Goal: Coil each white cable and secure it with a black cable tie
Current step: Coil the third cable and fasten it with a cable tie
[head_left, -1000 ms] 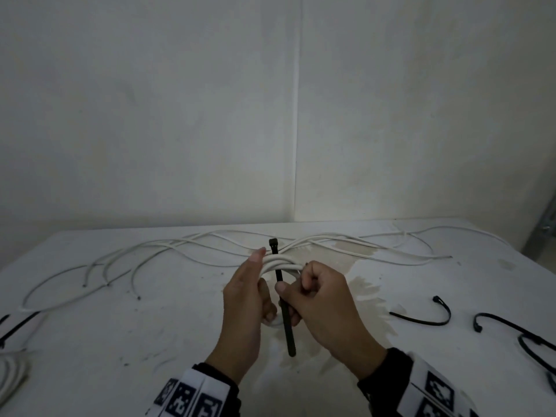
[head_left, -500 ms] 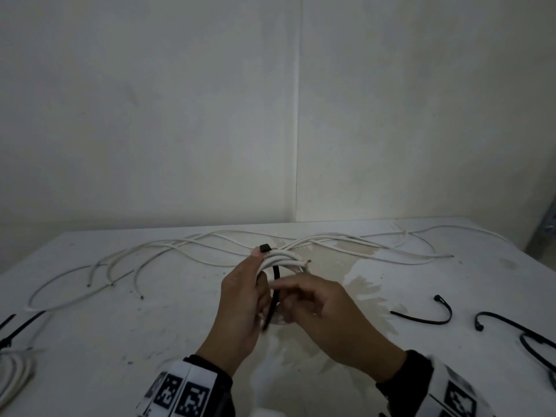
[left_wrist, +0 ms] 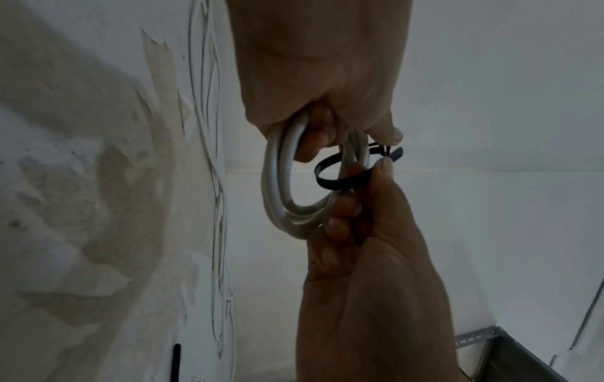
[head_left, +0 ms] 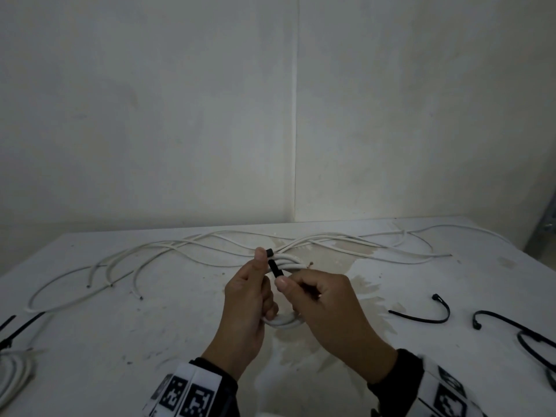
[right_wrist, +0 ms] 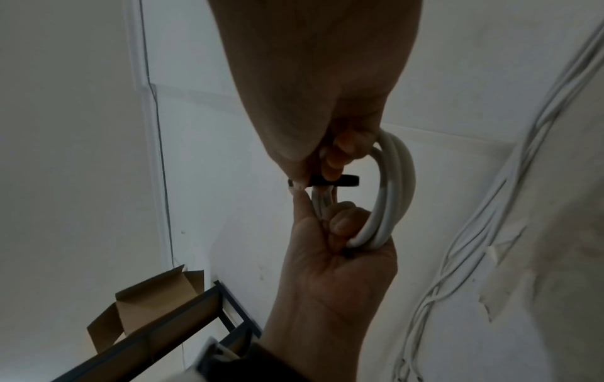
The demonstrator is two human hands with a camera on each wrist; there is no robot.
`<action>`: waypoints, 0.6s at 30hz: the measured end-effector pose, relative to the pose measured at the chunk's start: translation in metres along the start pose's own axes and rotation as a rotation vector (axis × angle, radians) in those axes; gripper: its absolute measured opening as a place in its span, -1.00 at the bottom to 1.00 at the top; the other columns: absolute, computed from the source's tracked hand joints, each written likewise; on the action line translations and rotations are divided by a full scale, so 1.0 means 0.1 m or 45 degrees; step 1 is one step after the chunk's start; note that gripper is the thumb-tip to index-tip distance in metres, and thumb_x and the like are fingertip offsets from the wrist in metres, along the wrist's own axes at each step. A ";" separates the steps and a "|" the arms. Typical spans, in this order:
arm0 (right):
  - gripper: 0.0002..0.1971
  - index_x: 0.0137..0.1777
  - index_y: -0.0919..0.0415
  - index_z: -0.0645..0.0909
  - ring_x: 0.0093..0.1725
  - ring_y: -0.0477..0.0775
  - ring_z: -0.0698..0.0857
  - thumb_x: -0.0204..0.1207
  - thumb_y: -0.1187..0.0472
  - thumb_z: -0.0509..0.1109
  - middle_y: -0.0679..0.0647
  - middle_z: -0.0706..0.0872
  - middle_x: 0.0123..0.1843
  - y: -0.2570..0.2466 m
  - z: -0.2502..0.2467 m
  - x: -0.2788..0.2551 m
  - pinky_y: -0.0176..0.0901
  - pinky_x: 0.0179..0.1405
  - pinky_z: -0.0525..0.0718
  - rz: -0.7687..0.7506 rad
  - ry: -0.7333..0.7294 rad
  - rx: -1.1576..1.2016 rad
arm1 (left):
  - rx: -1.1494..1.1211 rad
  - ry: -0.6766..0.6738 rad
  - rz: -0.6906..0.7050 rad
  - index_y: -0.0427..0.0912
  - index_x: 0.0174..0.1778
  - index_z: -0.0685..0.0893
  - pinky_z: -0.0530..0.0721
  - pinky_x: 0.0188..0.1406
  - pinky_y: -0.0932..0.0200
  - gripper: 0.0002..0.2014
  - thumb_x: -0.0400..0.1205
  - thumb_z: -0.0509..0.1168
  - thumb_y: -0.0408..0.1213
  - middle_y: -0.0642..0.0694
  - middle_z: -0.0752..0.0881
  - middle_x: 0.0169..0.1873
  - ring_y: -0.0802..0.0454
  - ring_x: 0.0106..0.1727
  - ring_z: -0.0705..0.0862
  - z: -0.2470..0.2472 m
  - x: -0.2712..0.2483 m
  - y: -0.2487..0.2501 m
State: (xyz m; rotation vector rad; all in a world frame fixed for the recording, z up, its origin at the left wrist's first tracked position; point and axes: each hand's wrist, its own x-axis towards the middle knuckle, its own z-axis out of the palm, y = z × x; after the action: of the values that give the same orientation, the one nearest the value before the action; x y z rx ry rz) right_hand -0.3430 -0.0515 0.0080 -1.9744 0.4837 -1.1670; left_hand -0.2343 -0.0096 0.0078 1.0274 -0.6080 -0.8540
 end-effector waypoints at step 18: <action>-0.69 -0.50 0.12 0.60 -0.55 -0.10 0.46 0.50 0.18 0.40 0.09 0.58 -0.57 -0.08 -0.01 0.05 -0.28 -0.49 0.45 0.259 0.006 0.038 | 0.111 -0.023 0.036 -0.01 -0.56 0.62 0.24 -0.73 0.34 -0.61 0.63 0.19 -0.13 0.06 0.20 -0.74 0.17 -0.71 0.15 0.00 -0.01 -0.02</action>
State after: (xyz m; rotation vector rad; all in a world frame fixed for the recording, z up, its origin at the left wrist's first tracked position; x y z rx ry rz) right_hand -0.3419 -0.0503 0.0169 -1.8493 0.6497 -1.0448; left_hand -0.2358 -0.0091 0.0062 1.0881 -0.6788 -0.8186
